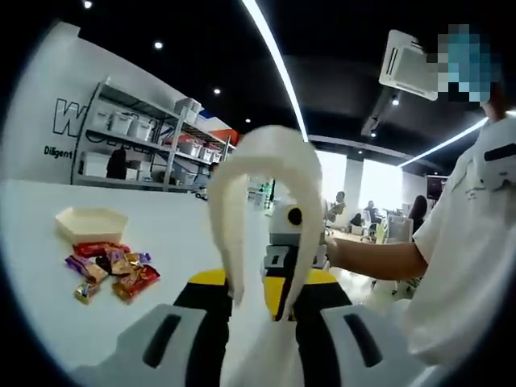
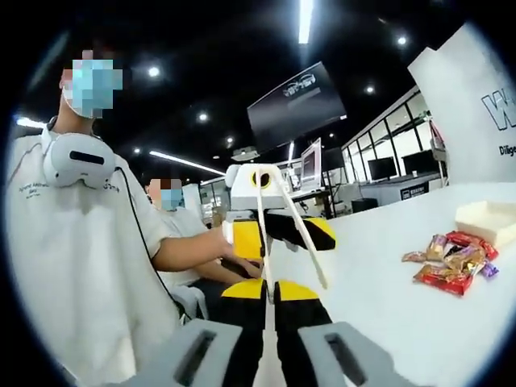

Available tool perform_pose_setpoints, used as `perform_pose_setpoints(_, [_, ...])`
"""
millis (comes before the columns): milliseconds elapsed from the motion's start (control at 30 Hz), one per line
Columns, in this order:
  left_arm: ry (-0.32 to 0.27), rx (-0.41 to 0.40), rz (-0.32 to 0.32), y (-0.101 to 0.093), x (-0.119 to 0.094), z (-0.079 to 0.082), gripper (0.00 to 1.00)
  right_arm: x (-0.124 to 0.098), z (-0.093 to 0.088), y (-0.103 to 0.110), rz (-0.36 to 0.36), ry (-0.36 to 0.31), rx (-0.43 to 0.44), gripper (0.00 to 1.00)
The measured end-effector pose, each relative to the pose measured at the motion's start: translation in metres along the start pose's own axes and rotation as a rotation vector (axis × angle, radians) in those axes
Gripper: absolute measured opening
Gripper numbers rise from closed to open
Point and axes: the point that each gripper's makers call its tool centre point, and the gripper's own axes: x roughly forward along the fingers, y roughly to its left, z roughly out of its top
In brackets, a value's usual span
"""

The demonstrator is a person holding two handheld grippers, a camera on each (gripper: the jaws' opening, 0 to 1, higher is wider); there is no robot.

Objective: Place the target food into the container with the food tongs after gripping and lifting it, then release it inside without dropping or visibly crushing the food.

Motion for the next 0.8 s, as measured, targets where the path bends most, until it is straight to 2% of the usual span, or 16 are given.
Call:
perform_pose_setpoints(100, [-0.007,-0.004,0.005,0.000,-0.003,0.001,0.28,-0.003,0.007,-0.001,0.003,-0.043,0.022,0.00])
perform_pose_setpoints(433, [0.030,0.044,0.015,-0.003,-0.002,-0.002,0.28,-0.002,0.007,0.002,0.036,-0.057,0.045,0.00])
perform_pose_setpoints(633, [0.001,0.050,-0.008,-0.010,-0.001,0.002,0.32,-0.002,0.012,0.005,0.053,-0.074,0.047,0.00])
perform_pose_setpoints(800, [0.008,0.080,-0.014,-0.013,-0.001,0.003,0.31,-0.005,0.015,0.007,0.063,-0.089,0.051,0.00])
